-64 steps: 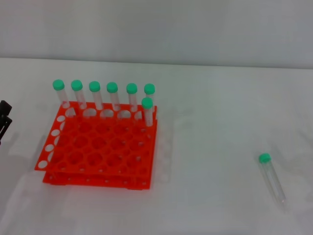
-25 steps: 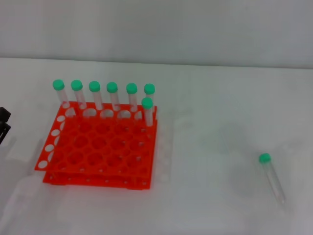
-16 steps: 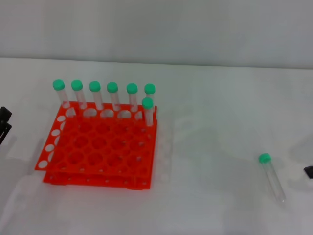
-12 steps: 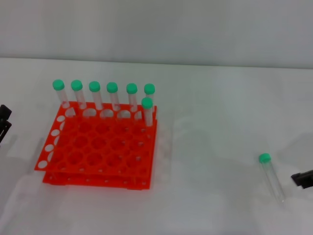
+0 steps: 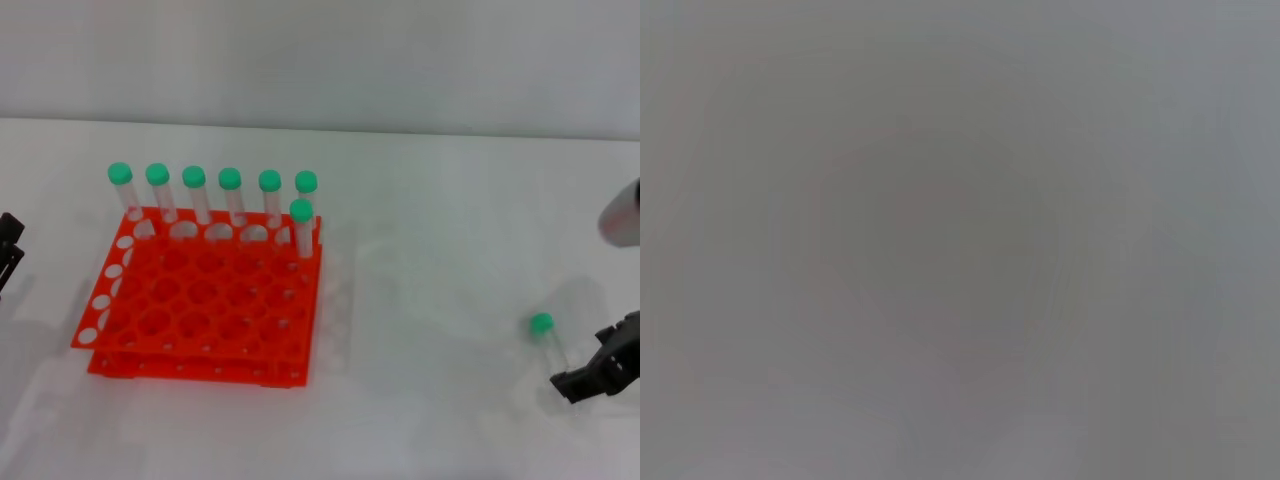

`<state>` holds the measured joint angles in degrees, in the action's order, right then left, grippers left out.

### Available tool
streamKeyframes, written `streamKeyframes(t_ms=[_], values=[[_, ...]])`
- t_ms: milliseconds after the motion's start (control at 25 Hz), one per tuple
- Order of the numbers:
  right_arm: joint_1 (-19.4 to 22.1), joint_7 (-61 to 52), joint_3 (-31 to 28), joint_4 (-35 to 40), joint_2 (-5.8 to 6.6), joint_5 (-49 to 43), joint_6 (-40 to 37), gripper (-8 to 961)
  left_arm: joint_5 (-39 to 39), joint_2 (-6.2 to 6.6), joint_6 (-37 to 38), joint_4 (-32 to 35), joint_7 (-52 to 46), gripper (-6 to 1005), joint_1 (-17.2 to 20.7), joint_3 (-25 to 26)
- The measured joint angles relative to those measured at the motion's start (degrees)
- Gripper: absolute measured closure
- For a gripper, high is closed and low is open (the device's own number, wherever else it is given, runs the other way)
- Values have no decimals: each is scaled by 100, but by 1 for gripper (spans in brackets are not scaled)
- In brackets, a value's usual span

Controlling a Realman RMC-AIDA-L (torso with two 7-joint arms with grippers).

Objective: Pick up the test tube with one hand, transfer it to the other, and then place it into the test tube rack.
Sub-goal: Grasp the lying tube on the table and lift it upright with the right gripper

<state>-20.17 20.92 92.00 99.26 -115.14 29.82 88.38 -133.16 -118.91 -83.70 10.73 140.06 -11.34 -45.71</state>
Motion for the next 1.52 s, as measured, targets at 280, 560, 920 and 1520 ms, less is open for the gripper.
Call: streamKeyframes(t_ms=[280,560,920,1520], values=[[-5,-76,313,-375,-3,-142,-329,173,-2,0,2,-1,15,220,0,18],[-20,-144,406,-445,-8,-150,-390,174,-6,0,10,-1,36,222,-1,27],[-274,-202,481,-916,-18,-153,-410,449,-3,-1,19,-1,42,225,-62,18],[-842,-220,450,-1705,-26,-152,-426,551,0,-1,30,-1,57,230,-70,27]])
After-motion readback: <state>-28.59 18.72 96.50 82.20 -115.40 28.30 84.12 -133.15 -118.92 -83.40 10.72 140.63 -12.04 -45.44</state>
